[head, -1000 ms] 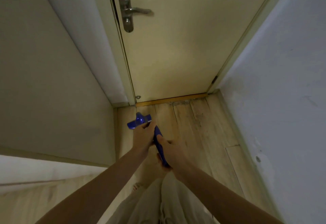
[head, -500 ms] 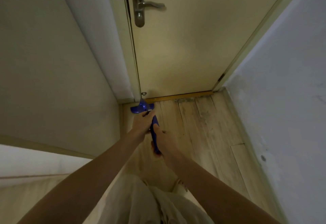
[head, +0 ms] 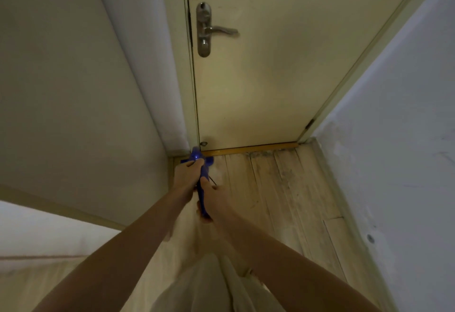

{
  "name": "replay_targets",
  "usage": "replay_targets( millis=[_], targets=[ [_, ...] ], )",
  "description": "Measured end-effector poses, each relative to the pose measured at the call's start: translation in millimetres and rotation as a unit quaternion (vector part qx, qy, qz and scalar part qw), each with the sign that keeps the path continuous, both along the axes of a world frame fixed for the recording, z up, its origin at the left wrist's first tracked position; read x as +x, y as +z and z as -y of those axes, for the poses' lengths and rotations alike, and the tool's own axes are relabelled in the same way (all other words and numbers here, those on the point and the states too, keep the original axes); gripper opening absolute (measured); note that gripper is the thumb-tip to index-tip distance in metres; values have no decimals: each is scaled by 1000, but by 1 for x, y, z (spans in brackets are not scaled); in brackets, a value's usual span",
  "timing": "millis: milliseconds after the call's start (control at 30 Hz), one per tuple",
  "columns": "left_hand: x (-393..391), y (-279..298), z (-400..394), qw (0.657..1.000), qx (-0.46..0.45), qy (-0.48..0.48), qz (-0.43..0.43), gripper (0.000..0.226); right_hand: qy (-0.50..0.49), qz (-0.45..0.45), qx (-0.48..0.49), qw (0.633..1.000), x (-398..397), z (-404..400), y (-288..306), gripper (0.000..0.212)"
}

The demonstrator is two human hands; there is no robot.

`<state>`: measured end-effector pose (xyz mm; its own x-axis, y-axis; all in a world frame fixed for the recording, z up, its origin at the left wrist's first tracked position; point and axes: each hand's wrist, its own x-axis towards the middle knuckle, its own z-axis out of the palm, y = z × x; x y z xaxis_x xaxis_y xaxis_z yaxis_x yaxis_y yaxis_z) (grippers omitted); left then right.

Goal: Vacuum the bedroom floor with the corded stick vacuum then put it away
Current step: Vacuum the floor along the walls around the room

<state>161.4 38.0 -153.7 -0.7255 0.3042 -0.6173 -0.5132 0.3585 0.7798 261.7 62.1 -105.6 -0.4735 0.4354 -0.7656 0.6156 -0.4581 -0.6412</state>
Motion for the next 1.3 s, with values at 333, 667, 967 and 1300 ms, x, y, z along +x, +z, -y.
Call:
replay_targets(
  millis=[333, 667, 967, 1300],
  targets=[
    [-17, -4, 56, 998, -49, -37, -35, 18, -62, -11, -60, 996, -15, 62, -10, 38],
    [-43, -8, 74, 994, -57, -94, -20, 36, -9, -18, -3, 1000, -34, 78, -5, 36],
    [-41, -12, 74, 995, -59, -83, -9, 33, -20, -20, -19, 999, -32, 75, -7, 37],
    [-53, -16, 65, 996, -62, -64, -12, 33, 27, -26, 26, 999, -41, 65, -12, 36]
  ],
)
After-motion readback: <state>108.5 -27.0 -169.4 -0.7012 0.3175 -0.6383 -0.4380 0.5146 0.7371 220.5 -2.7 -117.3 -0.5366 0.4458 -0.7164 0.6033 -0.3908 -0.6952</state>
